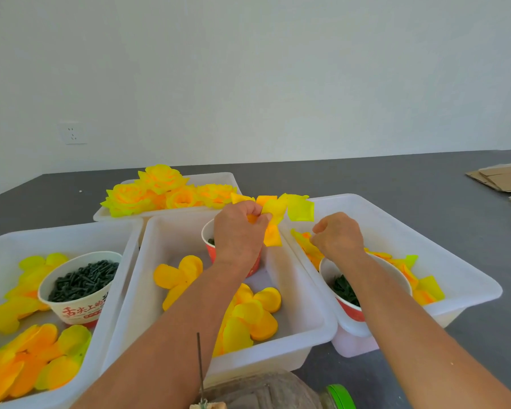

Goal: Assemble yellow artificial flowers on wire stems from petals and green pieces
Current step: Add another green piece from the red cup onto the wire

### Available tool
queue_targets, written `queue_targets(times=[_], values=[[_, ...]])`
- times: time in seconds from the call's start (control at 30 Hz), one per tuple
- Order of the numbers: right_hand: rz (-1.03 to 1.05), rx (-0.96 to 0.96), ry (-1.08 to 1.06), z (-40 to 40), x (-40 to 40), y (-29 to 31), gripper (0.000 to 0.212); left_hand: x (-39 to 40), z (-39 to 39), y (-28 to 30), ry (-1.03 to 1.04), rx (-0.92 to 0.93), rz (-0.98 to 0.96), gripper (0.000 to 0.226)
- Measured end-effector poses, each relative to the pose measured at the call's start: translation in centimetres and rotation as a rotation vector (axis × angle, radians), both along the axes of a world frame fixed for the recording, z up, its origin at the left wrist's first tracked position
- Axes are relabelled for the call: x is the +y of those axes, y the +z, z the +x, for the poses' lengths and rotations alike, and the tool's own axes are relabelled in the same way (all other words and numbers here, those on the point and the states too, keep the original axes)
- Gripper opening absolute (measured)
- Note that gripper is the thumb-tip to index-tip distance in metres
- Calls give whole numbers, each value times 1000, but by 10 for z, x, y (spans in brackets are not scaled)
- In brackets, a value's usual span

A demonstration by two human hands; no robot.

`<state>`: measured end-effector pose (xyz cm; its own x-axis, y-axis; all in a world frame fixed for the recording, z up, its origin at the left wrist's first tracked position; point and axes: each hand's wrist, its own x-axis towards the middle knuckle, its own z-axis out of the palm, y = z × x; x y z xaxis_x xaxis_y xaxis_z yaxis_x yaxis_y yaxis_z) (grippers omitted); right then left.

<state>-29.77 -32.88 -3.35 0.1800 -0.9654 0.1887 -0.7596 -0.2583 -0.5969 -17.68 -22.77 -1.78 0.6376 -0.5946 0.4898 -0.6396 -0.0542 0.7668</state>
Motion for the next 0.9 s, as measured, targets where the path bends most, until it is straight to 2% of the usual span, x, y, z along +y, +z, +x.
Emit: queue_targets(times=[0.07,0.1,0.13,0.2,0.27,0.3,0.33,0.43,0.57,0.63,0.7,0.8,0.9], values=[[-32,25,15,0,1,2,14,0,0,0,21,-23,12,18],[-70,-11,28,0,2,5,16,0,0,0,33,-26,15,19],[-108,-86,34,0,4,9,28,1,1,0,45,-26,17,19],[-37,-404,78,1,8,18,42,1,1,0,65,-30,25,19],[227,-736,200,2,16,25,48,1,1,-1,72,-54,40,19],[319,-787,290,2,19,25,50,1,1,-1,70,-76,53,19],[346,-763,373,2,21,24,48,1,0,-1,64,-98,67,19],[260,-800,427,1,22,19,14,0,-4,-1,21,-118,78,21],[123,-906,352,-1,14,17,22,2,-4,1,-30,-33,-9,24],[92,-902,291,-1,12,16,24,3,-1,3,-43,67,-43,19],[44,-870,196,-1,7,14,30,3,1,3,-46,156,-67,28],[-33,-781,88,-3,1,12,39,3,4,2,-56,231,-132,49],[-35,-505,16,-4,-1,7,42,3,6,2,-45,295,-132,75]])
